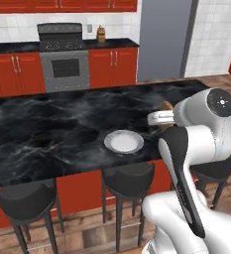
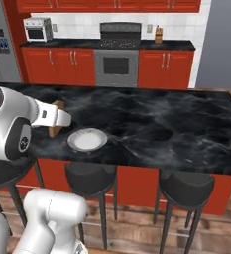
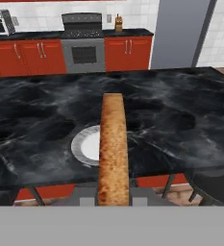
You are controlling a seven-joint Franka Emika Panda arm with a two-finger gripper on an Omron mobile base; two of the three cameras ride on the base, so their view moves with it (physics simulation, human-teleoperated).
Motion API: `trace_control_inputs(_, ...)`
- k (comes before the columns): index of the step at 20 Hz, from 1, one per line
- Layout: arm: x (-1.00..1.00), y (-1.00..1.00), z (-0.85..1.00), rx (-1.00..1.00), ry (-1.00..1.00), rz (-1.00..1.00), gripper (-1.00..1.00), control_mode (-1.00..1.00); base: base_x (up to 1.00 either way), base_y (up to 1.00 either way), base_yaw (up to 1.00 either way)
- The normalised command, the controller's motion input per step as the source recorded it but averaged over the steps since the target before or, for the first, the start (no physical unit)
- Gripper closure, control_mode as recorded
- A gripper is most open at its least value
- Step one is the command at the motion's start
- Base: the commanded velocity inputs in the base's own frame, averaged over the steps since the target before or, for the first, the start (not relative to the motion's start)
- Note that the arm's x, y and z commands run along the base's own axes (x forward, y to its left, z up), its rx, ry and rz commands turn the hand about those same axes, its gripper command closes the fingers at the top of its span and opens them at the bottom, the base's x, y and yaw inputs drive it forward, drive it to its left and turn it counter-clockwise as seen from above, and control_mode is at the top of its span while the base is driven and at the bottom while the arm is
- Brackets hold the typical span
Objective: Start the toaster. Once the lever pops up, take the bread to the plate on the dining counter.
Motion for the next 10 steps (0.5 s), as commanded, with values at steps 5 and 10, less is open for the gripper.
trace_control_inputs(5,0.00,0.00,0.00,0.00,0.00,0.00,1.00,1.00,0.51,0.02,0.00)
trace_control_inputs(10,0.00,0.00,0.00,0.00,0.00,0.00,1.00,1.00,0.47,0.00,0.00)
